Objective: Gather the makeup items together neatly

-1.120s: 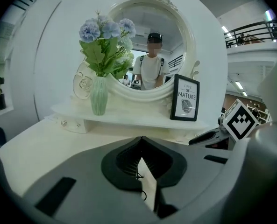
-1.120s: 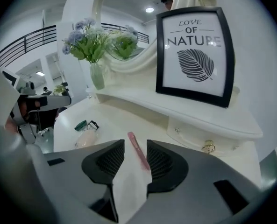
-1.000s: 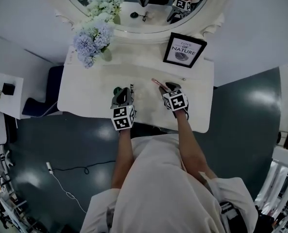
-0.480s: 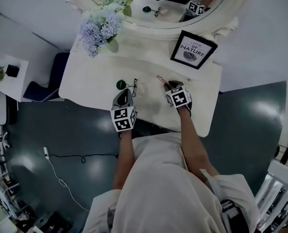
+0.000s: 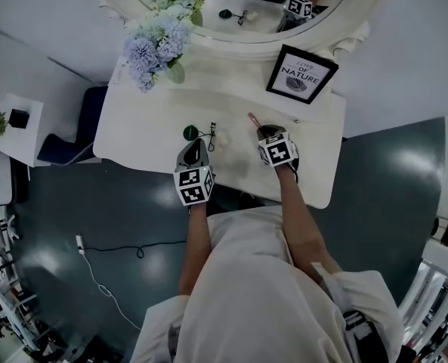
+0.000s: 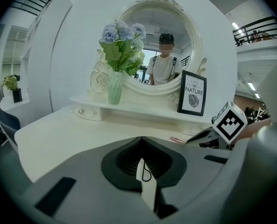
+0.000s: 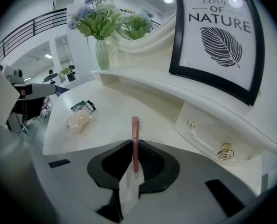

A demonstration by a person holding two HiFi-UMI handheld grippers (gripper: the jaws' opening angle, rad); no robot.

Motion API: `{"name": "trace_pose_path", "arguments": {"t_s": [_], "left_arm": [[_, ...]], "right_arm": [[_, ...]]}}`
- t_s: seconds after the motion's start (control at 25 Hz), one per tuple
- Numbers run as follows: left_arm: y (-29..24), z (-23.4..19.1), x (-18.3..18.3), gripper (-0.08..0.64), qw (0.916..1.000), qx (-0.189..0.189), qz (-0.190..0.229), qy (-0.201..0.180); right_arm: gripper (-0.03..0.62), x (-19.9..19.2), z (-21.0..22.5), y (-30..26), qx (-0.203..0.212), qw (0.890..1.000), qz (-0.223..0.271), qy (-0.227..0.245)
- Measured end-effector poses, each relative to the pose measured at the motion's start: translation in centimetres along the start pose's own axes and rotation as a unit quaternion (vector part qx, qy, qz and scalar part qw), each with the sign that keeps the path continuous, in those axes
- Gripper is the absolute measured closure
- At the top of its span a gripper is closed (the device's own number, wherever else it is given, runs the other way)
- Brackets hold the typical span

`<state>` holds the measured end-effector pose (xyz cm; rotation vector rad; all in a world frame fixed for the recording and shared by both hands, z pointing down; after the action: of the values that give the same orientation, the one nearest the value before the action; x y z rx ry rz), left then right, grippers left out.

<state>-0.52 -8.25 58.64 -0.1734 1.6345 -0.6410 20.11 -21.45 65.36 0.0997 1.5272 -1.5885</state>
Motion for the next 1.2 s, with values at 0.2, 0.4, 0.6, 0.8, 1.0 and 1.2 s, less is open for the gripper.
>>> {"name": "trace_pose_path", "arguments": {"t_s": [0.2, 0.4, 0.6, 0.8, 1.0, 1.2], "left_arm": [[-0.3, -1.1, 1.0, 0.546, 0.9995, -0.023, 0.001, -0.023], [-0.9, -2.7, 2.9, 0.546, 0.9979, -0.052, 0.007, -0.039], [-1.6, -3.5, 4.0, 0.546, 0.9937, -0.089, 0.009, -0.069], [-2.1, -4.7, 4.5, 0.546, 0.9899, -0.114, 0.008, -0.083], [-2.3, -5.5, 3.8, 0.546, 0.9855, -0.139, -0.001, -0.097], [-2.5, -7.1, 3.6, 0.546, 0.982, -0.152, -0.005, -0.112]], "right_arm": [[0.518, 0.1, -1.0, 0.4, -0.024, 0.999, 0.017, -0.033], [0.518, 0.2, -3.0, 0.7, -0.041, 0.994, 0.053, -0.09], [0.518, 0.3, -4.6, 0.8, -0.067, 0.983, 0.094, -0.145], [0.518, -0.1, -6.2, 0.4, -0.096, 0.973, 0.105, -0.179], [0.518, -0.4, -7.8, -0.5, -0.113, 0.967, 0.108, -0.203], [0.518, -0.8, -9.2, -1.8, -0.133, 0.958, 0.099, -0.234]]}}
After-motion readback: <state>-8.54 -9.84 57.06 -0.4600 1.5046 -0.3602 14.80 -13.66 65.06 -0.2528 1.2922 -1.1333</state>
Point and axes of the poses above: the fingertips, and each gripper's own axes: y backward along the fingers, z to its right, x out of its top, the point moved 6 cm from there along y, backward along the fingers, and after that the axes turned 14 degrees about x, right-handed, at the moved point
